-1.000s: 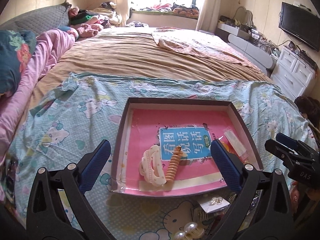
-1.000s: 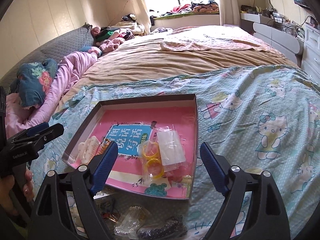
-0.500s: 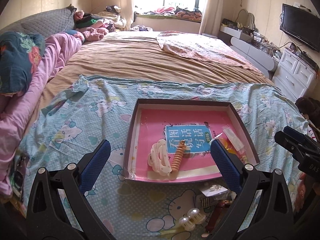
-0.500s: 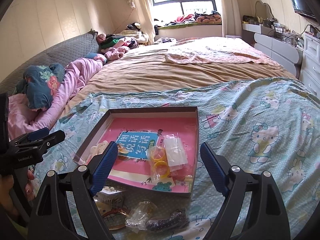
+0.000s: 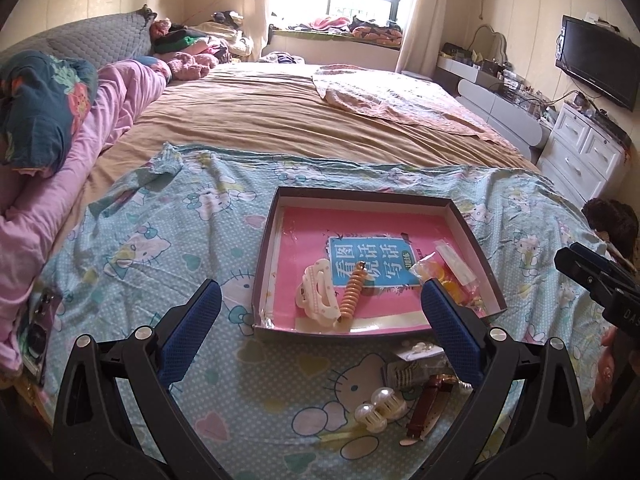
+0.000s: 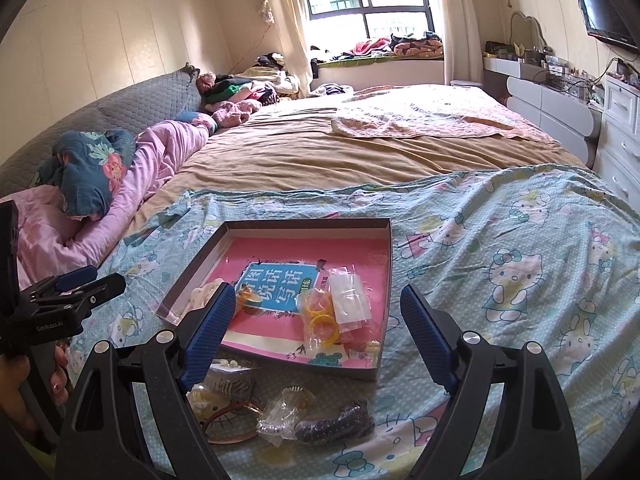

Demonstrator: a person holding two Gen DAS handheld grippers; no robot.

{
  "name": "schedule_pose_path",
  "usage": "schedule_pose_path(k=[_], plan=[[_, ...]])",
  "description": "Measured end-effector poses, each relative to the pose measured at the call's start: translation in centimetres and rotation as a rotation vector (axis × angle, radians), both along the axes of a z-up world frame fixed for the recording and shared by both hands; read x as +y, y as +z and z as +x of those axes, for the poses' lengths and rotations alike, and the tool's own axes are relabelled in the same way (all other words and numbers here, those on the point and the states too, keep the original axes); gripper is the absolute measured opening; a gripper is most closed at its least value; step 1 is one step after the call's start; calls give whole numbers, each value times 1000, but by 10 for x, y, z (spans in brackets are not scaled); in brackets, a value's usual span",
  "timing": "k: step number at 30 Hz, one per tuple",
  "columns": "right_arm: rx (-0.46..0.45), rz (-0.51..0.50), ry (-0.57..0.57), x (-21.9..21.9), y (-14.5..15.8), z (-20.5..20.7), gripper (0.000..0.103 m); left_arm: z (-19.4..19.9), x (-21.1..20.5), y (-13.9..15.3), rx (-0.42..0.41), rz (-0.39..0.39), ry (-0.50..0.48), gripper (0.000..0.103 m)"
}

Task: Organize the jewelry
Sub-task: 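Withdraw both open tools from the box toward the pearl clip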

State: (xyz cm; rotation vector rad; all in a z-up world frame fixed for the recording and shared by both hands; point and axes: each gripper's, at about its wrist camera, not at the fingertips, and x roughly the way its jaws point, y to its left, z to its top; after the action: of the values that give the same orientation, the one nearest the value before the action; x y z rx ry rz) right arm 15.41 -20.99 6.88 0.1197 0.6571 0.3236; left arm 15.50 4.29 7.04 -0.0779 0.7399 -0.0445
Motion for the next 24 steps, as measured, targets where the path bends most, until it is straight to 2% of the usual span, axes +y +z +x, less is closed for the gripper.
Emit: schedule_pose_path(k=[9, 24], plan=[[4, -6, 15, -3, -3, -14, 83, -18, -3, -5, 6, 19, -15, 93], [52, -39, 47, -4, -23, -31, 83, -35, -10, -27, 65, 30, -38, 93]])
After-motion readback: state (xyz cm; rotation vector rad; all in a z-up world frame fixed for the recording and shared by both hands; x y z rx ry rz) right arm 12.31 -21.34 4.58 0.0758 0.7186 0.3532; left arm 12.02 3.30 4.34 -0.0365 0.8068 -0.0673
